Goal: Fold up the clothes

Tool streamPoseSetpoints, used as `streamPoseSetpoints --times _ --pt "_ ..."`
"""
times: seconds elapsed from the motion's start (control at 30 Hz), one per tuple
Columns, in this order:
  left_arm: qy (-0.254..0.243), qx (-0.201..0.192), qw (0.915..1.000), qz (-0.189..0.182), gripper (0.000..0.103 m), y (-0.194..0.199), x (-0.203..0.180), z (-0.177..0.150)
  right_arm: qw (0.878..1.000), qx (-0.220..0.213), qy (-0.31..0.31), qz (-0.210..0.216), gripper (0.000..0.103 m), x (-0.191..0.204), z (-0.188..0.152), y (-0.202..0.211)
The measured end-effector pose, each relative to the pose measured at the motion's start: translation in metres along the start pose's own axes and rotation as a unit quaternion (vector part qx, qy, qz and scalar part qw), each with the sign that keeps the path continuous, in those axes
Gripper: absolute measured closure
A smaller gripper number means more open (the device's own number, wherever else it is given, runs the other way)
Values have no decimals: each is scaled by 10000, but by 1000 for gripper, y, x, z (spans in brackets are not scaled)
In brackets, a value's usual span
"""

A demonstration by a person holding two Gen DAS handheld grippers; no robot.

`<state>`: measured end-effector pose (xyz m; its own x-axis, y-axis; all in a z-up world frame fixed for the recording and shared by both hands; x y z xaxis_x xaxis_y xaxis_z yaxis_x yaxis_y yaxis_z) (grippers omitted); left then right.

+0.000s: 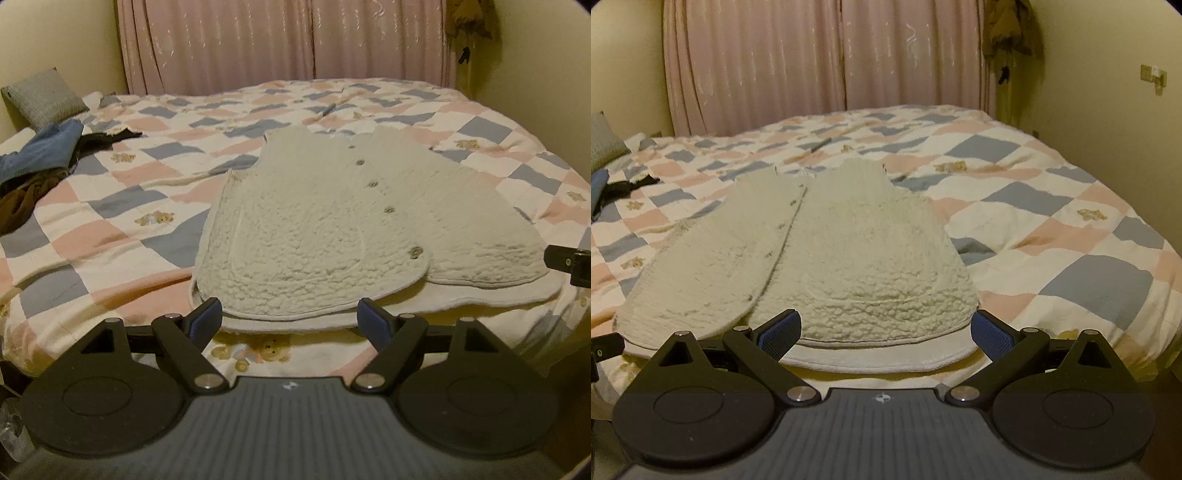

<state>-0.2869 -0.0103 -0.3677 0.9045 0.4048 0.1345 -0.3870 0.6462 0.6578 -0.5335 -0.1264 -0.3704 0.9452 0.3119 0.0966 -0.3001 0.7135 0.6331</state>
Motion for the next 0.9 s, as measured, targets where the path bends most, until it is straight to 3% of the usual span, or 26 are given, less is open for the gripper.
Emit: streamPoseSetpoints --times 0.33,0.9 --pt "10 222 9997 40 25 -20 6 2 9996 206 164 109 2 11 0 -17" --pt "19 128 9999 -56 21 3 16 -10 9993 151 312 120 2 23 -9 5"
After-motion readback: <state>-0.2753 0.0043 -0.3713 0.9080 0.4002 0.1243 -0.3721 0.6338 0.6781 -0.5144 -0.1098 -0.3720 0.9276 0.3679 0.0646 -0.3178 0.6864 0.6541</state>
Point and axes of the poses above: each gripper's, at about its wrist camera, not at the fingertips, and y roughly against the way its jaws point, x to its left, z to its top, the point moved 1 cm from there along -y, roughly the way its jaws point, and after that the axes turned 4 degrees about z, right-handed, at the moved point
